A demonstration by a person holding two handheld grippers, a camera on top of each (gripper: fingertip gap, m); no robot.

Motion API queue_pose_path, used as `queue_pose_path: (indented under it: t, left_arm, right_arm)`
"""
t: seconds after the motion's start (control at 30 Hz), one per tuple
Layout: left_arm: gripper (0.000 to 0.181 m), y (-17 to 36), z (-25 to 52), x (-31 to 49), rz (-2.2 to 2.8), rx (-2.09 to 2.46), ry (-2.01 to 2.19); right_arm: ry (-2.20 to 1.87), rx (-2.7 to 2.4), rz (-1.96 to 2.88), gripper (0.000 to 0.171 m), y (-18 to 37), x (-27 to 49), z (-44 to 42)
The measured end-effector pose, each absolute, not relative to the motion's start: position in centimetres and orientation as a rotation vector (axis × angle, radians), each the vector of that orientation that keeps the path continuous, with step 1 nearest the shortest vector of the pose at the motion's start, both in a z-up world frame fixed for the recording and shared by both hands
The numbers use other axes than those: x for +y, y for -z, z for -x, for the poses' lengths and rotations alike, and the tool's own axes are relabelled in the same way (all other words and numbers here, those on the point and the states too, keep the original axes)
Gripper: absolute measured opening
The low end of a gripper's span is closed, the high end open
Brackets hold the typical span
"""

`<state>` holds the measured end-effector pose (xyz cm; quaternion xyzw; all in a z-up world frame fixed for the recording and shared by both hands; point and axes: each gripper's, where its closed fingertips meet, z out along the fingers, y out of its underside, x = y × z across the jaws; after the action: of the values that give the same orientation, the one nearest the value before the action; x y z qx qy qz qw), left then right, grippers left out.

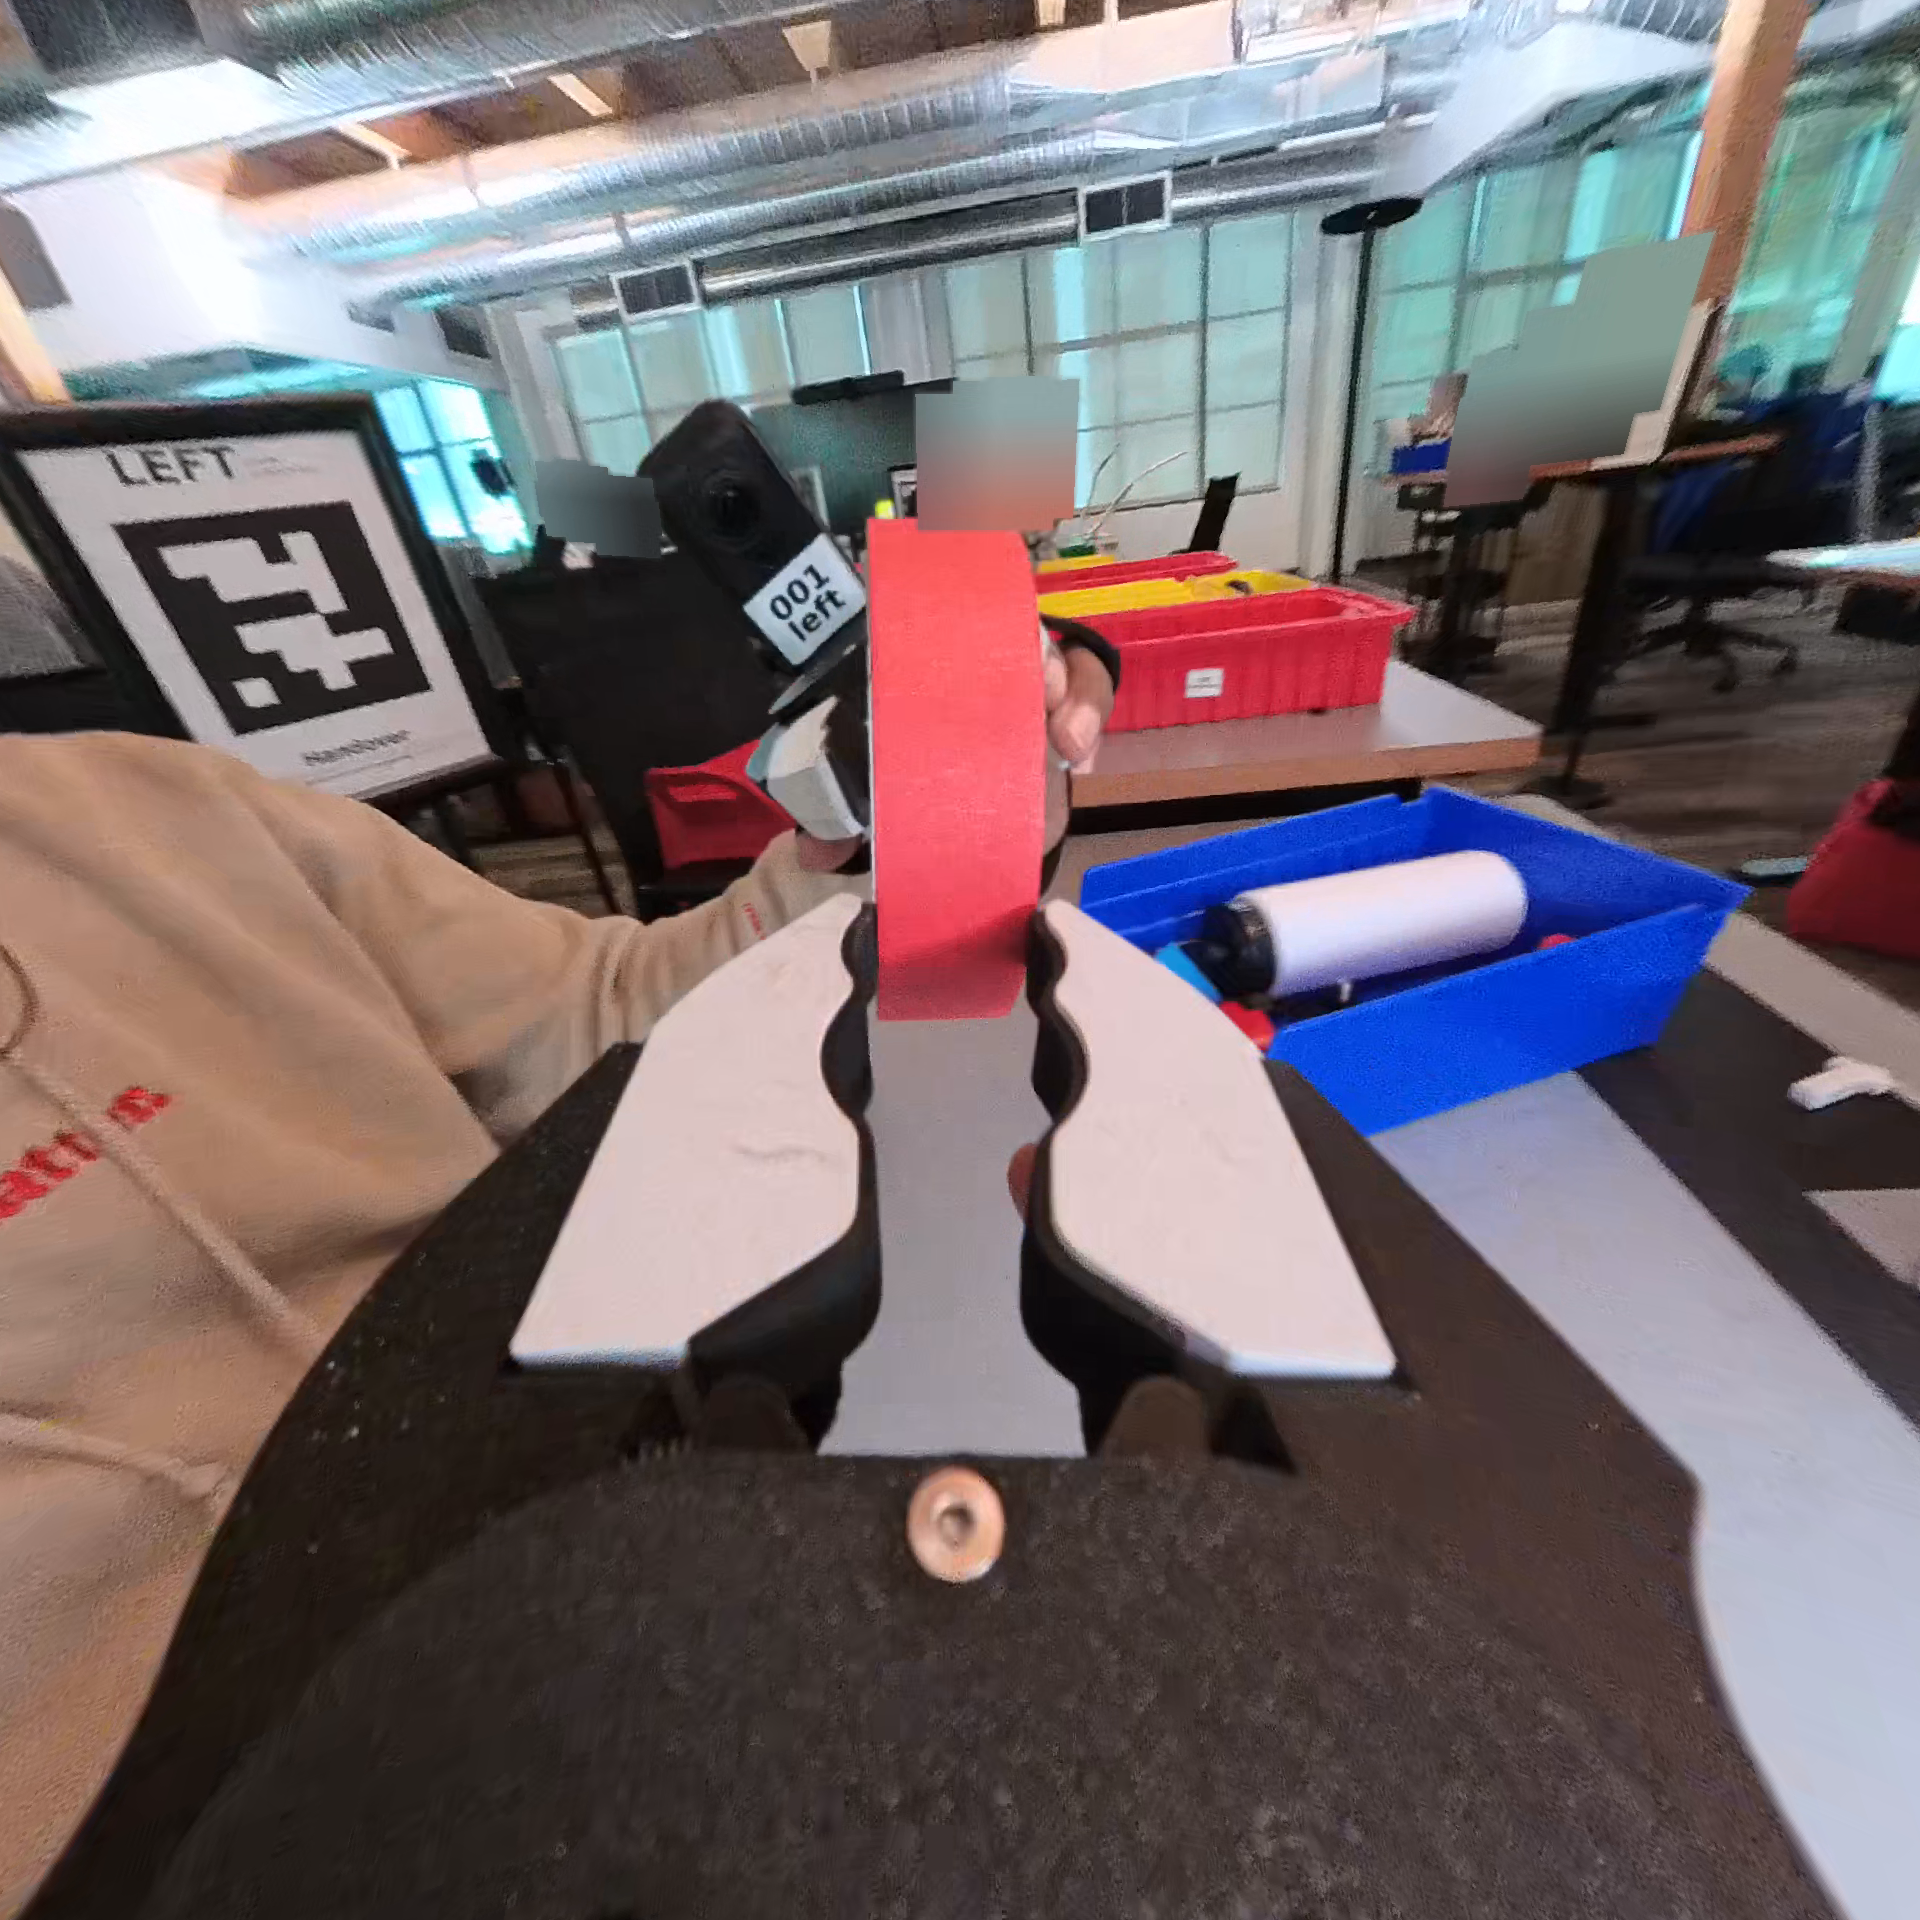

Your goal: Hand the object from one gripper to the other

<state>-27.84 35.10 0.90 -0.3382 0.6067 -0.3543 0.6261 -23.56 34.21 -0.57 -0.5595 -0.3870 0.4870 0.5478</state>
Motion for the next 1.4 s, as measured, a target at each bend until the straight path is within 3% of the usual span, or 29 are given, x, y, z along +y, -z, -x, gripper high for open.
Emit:
queue_pose_path:
  t: [0.23,0.7,1.0,1.13,1.27,1.4]
  left_arm:
    - [0.083,0.9,26.6,34.2,0.726,1.541,0.419]
    - [0.096,-0.6,25.4,33.6,0.635,1.426,0.377]
    - [0.114,1.9,23.1,33.0,0.659,1.495,0.342]
    - [0.113,1.6,22.9,33.0,0.674,1.466,0.362]
    - [0.113,-0.5,24.4,34.0,0.713,1.370,0.465]
    - [0.113,-3.5,27.5,36.0,0.764,1.211,0.622]
  right_arm:
    - [-1.511,-0.841,1.404,0.027,1.4,34.3,22.2]
    - [-1.722,-0.499,1.292,0.027,-3.0,35.8,19.8]
    - [-1.733,-0.520,1.411,0.027,-1.8,35.5,24.2]
    - [-1.652,-0.545,1.394,0.027,-2.1,35.4,23.7]
    - [-1.517,-0.528,1.250,0.046,-4.6,35.2,21.1]
    - [-1.094,-0.518,1.140,0.049,-6.3,35.4,15.6]
